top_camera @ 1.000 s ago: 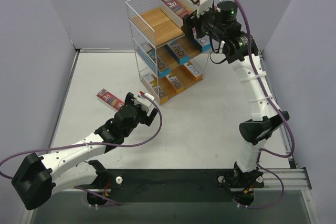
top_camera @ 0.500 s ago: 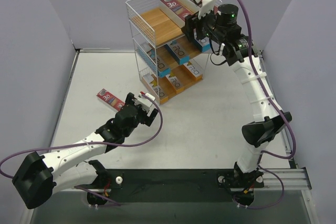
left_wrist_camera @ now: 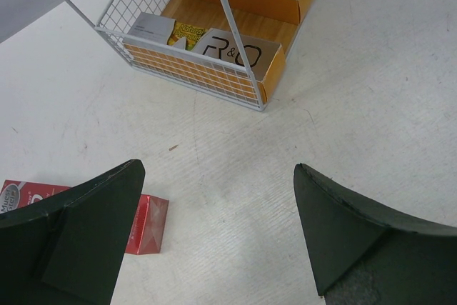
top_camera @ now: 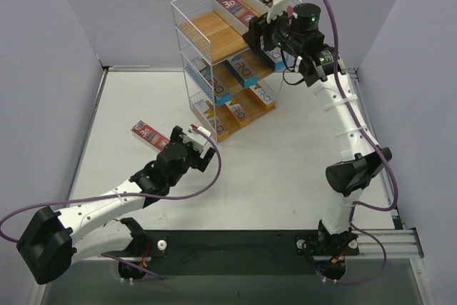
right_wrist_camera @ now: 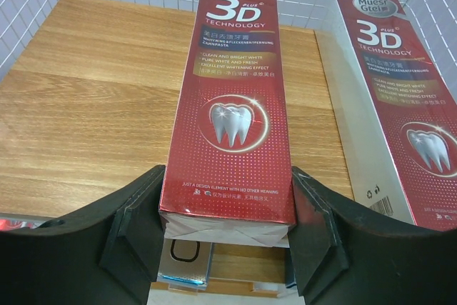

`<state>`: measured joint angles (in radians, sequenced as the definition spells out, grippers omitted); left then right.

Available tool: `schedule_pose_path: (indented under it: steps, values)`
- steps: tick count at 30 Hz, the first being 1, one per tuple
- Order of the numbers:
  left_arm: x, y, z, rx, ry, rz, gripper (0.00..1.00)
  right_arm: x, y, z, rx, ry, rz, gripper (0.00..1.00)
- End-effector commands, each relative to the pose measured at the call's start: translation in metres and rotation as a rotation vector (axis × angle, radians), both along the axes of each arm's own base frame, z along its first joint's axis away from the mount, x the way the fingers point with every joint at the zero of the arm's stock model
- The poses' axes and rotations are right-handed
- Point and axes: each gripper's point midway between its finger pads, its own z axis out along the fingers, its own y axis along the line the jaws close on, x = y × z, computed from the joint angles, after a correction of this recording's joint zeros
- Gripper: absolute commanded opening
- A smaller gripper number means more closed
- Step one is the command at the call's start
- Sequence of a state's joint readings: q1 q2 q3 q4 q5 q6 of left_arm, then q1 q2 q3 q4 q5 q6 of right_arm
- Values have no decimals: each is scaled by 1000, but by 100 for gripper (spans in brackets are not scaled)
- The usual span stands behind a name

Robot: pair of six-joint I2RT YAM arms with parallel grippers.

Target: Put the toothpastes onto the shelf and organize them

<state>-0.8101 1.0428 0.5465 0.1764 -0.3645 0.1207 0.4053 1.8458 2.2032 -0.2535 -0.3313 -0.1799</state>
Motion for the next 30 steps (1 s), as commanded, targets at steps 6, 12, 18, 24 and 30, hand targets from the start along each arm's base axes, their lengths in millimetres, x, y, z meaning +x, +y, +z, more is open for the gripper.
schedule_pose_path:
  steps: [6, 12, 18, 24, 30]
  values:
    - [4, -1, 15, -30, -44, 9, 97, 4, 1, 35, 69, -107, -26, 46]
    - [4, -1, 16, -34, -47, 12, 97, 1, 2, 38, 75, -113, -25, 62]
    - [4, 1, 17, -48, -44, 32, 97, -10, 0, 46, 91, -116, -19, 89]
    - [8, 14, 32, -170, -12, 175, 97, -44, -17, 65, 111, -132, -39, 99]
    - [8, 37, 43, -253, 30, 314, 97, -98, -37, 32, 84, -68, -118, 100]
